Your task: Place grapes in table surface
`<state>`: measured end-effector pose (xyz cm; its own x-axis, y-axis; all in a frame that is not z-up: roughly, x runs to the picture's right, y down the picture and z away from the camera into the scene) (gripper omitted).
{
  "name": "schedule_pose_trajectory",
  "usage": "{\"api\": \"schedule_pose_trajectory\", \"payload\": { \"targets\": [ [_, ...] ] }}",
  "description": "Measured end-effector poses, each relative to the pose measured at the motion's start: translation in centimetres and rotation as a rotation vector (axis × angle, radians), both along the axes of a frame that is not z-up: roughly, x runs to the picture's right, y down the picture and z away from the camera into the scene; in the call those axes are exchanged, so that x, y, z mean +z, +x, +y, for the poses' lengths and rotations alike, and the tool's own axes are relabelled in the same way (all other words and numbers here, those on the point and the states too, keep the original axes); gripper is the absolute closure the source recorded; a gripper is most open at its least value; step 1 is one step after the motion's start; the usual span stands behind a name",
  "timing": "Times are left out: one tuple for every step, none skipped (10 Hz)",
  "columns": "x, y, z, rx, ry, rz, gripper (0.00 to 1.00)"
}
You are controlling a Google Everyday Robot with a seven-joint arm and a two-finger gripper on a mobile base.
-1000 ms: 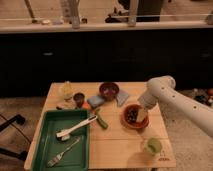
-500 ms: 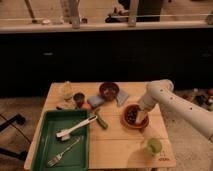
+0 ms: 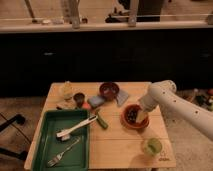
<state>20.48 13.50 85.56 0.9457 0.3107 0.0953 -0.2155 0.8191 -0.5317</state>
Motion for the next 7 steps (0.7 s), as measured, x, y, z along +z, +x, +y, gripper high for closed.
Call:
{"api": "schedule_pose_trajectory", "payload": {
  "targets": [
    [-0.2,0.2,0.0,0.0,0.005,-0.003,0.2],
    [-0.5,0.3,-0.1,0.0,0.008,-0.007,0.2],
    [-0.7,0.0,-0.3,-0.002,0.013,-0.018,0.2],
    [-0.9,-0.1,-0.3,-0.001,0.017,-0.026,0.2],
    [-1.2,0.0,-0.3,0.001,0.017,-0.033,0.2],
    [-1.5,-0.1,-0.2,-0.003,0.015,-0.044,0.2],
    [-1.7,-0.2,-0.1,-0.01,0.013,-0.056,0.2]
  ]
}}
